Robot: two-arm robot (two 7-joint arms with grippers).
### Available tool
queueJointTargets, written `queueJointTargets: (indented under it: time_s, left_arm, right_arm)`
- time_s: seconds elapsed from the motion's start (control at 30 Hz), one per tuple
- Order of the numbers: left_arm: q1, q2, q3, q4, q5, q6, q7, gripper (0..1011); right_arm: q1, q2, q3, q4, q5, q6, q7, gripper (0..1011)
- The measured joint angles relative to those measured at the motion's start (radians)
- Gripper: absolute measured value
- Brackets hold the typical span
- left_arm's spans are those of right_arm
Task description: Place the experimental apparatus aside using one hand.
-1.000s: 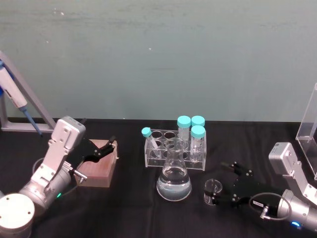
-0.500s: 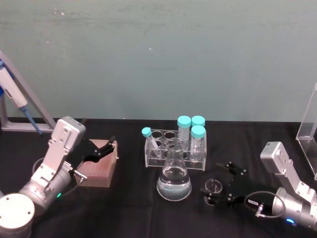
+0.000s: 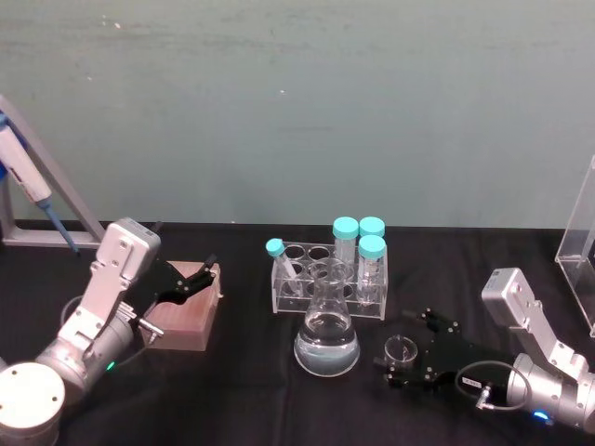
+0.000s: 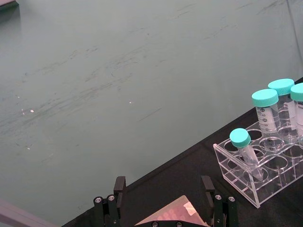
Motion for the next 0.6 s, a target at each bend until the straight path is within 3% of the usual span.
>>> queueJointTargets:
  time_s: [0.6]
  left_arm:
    - [0.0, 0.0, 0.0, 0.0, 0.0, 0.0, 0.0, 1000]
  right_arm:
    - [0.03, -0.02, -0.018, 0.059, 0.0, 0.009, 0.01, 1000]
